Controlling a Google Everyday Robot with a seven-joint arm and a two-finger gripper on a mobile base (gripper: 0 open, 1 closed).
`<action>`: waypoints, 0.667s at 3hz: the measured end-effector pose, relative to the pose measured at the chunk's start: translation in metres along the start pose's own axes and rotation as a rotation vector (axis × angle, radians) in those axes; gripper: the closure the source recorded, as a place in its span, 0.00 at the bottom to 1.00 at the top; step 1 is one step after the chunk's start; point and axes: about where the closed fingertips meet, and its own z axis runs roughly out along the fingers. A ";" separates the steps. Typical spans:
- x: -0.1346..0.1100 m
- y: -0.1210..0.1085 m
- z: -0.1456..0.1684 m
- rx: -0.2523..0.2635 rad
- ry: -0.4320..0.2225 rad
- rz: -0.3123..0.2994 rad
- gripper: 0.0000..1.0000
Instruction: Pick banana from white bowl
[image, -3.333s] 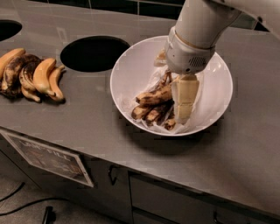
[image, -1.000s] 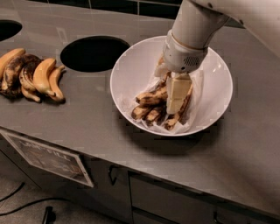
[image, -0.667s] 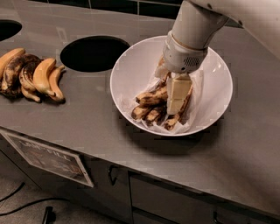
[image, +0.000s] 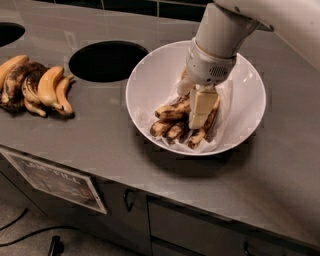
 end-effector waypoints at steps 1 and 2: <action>0.000 0.000 0.002 -0.007 0.002 -0.002 0.35; 0.000 0.000 0.003 -0.014 0.003 -0.004 0.42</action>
Offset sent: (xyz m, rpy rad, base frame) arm -0.0036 -0.0034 -0.0060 -0.0188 0.0395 0.0141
